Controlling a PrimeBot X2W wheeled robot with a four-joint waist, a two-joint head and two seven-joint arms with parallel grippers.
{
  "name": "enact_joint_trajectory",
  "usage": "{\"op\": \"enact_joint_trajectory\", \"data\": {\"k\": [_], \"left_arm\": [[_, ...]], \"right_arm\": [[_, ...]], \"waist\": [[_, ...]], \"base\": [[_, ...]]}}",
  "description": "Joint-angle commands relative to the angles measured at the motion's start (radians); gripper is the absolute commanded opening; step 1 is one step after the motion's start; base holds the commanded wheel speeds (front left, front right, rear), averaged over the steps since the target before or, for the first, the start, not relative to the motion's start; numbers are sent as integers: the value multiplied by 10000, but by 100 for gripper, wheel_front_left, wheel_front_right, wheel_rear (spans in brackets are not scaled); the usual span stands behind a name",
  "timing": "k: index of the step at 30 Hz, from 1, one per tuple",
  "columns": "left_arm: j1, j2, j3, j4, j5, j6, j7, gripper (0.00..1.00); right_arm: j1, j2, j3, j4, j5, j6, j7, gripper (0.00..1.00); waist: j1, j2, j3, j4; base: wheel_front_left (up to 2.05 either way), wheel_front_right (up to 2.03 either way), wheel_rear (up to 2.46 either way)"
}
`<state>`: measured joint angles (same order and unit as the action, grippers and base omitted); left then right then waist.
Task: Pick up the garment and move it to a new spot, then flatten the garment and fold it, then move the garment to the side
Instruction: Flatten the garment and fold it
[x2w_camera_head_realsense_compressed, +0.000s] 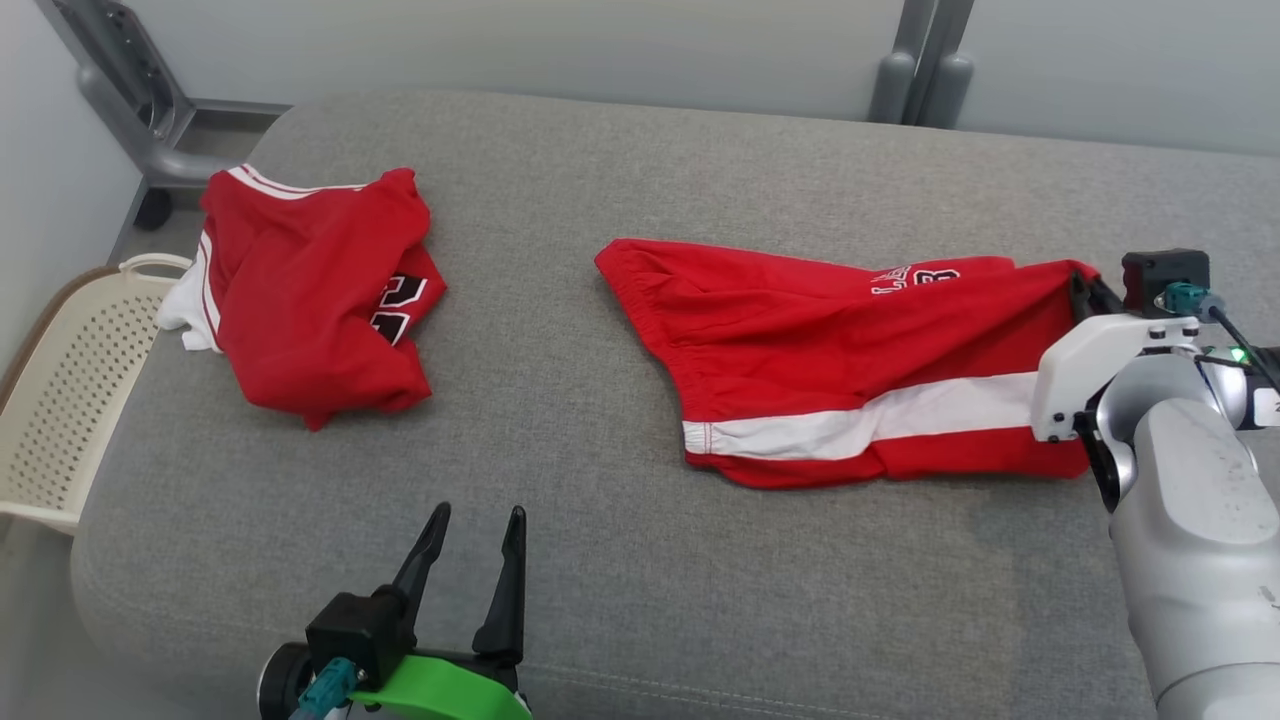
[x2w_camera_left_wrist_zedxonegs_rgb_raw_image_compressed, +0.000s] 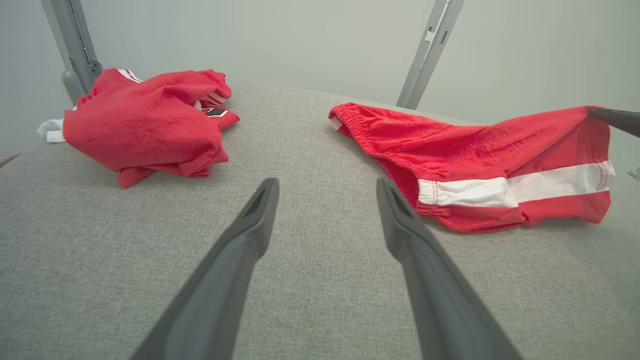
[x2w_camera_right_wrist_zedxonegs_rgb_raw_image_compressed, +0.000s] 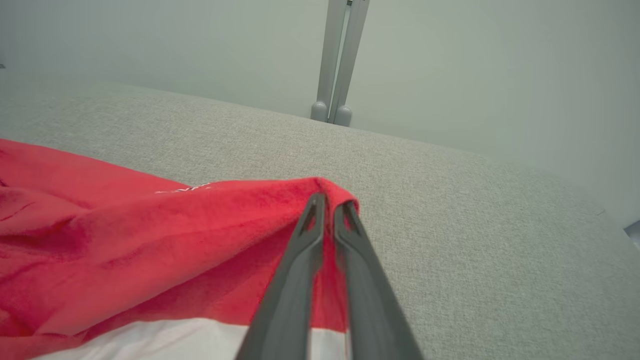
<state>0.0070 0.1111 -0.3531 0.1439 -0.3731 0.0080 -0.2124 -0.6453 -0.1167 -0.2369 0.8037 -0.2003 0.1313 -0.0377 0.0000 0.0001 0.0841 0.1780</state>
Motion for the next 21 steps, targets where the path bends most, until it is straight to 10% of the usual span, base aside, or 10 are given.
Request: {"op": "enact_joint_trajectory", "data": {"k": [1, 21], "left_arm": [[-177, 86, -7, -55, 65, 12, 18, 100], [317, 183, 439, 89, -143, 746, -82, 100]], "right_arm": [[-268, -74, -188, 225, -196, -8, -116, 100], [151, 499, -550, 641, 190, -10, -2250, 100]], "waist": [[0, -1, 319, 304], [0, -1, -852, -599]], "base": [[0, 0, 0], [0, 0, 0]]}}
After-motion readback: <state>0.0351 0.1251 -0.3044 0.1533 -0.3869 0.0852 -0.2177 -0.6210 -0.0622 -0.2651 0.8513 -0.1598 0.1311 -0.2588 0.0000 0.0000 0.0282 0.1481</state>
